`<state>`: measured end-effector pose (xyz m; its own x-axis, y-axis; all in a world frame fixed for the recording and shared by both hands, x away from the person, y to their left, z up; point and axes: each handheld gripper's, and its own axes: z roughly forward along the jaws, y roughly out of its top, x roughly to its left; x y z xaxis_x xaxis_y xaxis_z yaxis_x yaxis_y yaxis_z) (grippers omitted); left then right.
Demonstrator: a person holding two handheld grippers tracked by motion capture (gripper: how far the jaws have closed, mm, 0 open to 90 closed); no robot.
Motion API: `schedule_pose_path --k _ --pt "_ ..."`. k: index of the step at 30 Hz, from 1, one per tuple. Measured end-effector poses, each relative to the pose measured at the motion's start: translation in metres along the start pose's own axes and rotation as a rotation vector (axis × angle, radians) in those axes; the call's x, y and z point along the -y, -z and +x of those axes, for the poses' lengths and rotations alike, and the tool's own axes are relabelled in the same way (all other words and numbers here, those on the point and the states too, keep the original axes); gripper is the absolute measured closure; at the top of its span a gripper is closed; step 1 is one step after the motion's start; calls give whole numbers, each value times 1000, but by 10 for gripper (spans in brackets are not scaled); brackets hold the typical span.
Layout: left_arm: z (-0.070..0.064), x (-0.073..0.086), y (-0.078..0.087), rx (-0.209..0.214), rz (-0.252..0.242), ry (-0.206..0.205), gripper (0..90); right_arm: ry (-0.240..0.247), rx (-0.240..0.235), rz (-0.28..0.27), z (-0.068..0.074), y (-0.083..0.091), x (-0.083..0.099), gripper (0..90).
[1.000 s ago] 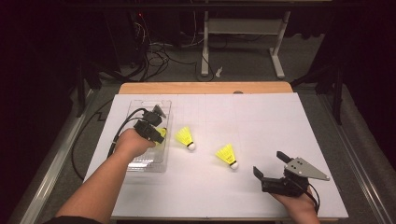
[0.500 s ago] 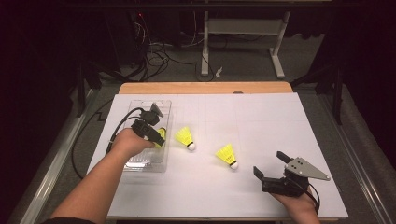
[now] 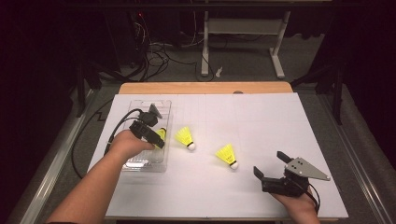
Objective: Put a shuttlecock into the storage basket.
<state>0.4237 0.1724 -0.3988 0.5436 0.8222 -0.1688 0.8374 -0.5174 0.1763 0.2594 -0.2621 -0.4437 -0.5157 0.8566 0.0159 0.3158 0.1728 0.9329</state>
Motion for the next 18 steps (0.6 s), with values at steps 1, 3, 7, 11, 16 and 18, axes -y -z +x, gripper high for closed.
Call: schedule_pose_path --k 1,3,7,11,16,18 --pt "0 1 1 -9 3 0 380 1 0 0 0 0 0 19" --pt "-1 2 3 -27 2 9 346 2 -2 1 0 0 0 19" --pt "-4 4 7 -28 -1 12 274 -4 -3 0 -2 0 0 19" --pt "-4 7 12 -18 7 20 237 -8 -3 -1 -1 -1 0 19" --pt "0 11 20 -8 -3 33 211 -4 -3 2 -1 -1 0 19" --pt "2 13 21 -14 -6 38 193 -3 -3 2 -1 -1 0 19"
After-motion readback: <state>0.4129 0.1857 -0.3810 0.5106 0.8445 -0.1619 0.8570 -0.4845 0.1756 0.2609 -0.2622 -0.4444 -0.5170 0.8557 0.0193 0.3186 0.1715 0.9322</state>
